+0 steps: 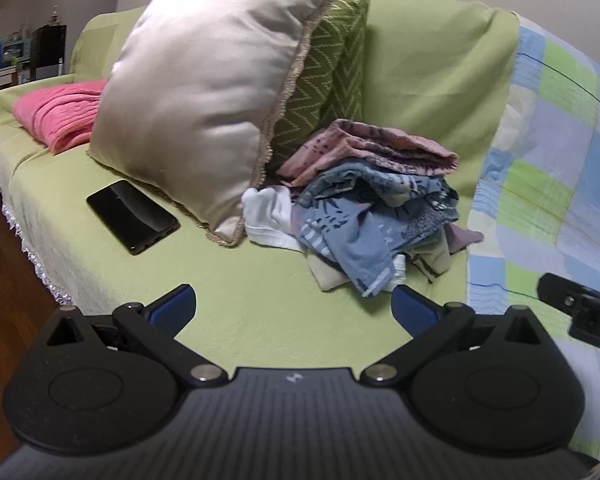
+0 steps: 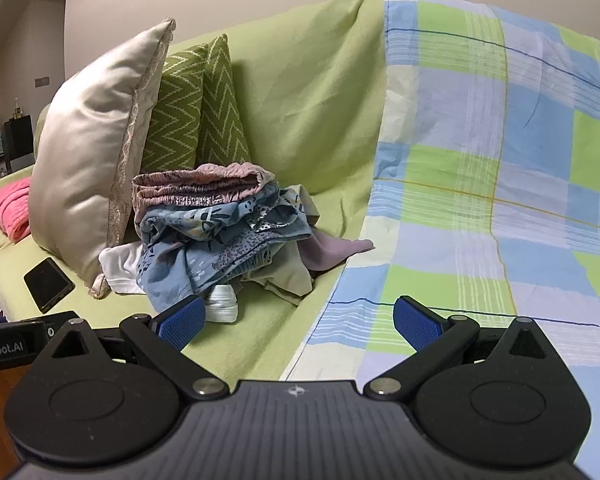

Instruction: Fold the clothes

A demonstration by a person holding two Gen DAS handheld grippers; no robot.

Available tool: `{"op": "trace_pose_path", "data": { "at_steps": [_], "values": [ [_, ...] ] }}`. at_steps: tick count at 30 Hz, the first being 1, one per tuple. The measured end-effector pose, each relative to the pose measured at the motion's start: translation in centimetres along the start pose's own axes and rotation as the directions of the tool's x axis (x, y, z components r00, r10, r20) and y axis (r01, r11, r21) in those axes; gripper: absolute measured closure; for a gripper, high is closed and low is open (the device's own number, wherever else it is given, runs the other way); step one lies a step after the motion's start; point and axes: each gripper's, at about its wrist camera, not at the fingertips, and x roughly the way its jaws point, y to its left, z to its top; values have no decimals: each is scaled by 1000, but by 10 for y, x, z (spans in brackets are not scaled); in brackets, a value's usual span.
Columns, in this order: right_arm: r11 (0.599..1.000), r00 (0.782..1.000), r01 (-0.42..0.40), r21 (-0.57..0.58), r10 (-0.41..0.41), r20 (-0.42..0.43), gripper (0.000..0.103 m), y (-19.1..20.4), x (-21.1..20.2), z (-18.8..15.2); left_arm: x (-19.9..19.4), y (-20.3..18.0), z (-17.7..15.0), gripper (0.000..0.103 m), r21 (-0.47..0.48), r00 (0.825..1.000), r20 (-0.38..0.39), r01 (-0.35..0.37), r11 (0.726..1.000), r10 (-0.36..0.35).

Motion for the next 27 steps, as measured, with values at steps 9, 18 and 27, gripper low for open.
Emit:
{"op": "trace_pose_path", "data": {
  "at_steps": [9,18,27],
  "values": [
    [1000,1000,12,13,-12,4,0,-3,-1,-1,-5,5,-2,1,-18,999,29,14,1000,-14],
    [999,999,29,39,-30,14,0,-7,-4,-1,-9,-1,-4,1,22,999,32,35,999,-36],
    [998,999,47,36,-46,-2,0,-8,-2,0,-8,-2,-5,1,16,999,9,37,999,-37]
  ]
}}
